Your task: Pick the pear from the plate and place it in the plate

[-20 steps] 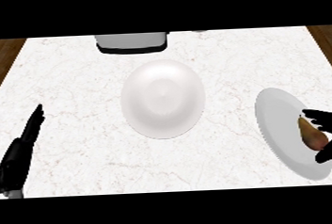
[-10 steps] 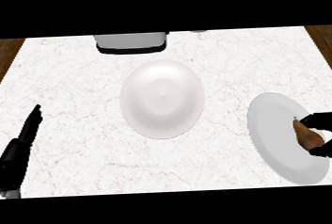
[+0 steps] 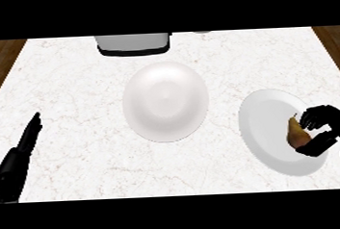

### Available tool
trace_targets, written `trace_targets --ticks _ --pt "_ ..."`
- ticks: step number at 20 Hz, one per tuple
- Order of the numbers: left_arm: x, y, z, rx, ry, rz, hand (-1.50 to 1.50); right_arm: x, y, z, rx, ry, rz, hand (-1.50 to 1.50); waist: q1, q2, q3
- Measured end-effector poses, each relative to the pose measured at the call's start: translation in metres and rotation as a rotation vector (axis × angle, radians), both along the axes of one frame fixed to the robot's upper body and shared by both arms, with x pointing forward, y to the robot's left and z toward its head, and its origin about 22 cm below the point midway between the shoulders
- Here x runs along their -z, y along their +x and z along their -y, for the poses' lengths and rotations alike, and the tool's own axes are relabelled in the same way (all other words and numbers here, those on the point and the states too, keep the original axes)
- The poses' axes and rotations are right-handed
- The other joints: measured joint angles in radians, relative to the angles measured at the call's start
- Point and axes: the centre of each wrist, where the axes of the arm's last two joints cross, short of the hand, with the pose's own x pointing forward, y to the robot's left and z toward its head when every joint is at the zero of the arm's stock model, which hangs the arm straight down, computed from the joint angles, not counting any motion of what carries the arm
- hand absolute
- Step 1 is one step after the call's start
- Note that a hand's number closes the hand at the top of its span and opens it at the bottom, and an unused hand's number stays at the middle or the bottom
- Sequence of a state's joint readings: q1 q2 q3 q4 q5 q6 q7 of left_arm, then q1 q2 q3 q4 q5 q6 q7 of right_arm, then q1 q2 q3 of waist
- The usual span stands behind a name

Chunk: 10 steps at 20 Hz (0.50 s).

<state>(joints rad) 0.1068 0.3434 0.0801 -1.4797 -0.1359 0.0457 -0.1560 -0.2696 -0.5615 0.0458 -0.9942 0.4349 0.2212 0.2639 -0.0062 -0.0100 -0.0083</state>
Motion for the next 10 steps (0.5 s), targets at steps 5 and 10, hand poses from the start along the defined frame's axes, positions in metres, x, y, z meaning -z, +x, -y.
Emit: trace_targets --ticks 5,10 --pt "-0.005 0.002 -0.003 -0.014 0.001 -0.007 0.00 -0.001 -0.009 -0.033 0.040 -0.208 0.190 1.50 -0.009 -0.001 0.002" --pt "-0.008 -0.003 -0.003 -0.016 -0.002 -0.007 0.00 -0.019 -0.022 -0.055 0.095 -0.317 0.400 1.50 -0.011 0.001 0.005"
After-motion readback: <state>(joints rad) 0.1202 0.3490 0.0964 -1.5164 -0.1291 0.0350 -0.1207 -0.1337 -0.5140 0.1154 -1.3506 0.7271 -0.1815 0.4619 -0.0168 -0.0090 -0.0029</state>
